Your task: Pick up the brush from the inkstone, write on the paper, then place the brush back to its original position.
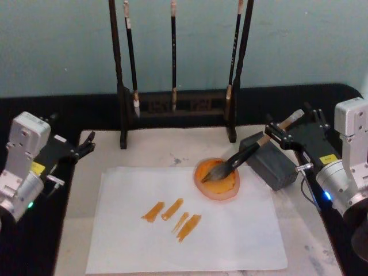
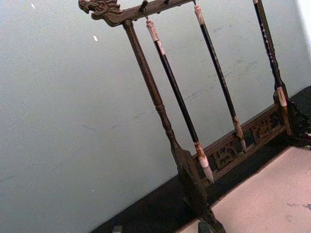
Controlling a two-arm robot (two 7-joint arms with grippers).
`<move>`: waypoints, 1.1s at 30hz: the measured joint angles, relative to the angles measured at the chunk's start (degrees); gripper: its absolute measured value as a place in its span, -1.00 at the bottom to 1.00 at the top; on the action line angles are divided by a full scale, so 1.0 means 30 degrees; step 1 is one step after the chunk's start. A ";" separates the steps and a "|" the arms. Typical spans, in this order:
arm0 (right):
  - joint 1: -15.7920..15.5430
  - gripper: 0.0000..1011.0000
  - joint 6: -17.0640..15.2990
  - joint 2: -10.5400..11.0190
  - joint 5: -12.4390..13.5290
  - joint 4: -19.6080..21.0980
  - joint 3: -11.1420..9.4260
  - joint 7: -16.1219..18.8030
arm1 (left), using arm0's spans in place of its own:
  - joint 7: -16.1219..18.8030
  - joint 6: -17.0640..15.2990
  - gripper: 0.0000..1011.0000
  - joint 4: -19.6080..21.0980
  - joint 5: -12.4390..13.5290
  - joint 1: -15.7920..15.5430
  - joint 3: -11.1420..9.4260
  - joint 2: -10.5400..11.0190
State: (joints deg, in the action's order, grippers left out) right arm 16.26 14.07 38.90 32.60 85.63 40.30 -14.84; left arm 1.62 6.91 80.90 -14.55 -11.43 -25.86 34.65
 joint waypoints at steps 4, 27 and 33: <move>0.0000 0.98 -0.0009 0.0001 0.0006 0.0000 0.0000 -0.0006 | 0.0000 0.0000 1.00 0.0000 0.0000 0.0000 0.0000 0.0000; 0.0001 0.98 -0.0010 0.0001 0.0012 0.0000 0.0000 -0.0006 | 0.0000 0.0000 1.00 0.0000 0.0000 0.0000 0.0000 0.0000; 0.0001 0.98 -0.0009 0.0001 0.0012 0.0000 -0.0001 -0.0006 | 0.0000 0.0000 1.00 -0.0001 0.0000 -0.0001 -0.0001 0.0000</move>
State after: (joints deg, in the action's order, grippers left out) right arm 16.26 14.04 38.90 32.64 85.63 40.29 -14.86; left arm 1.62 6.91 80.90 -14.55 -11.43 -25.86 34.64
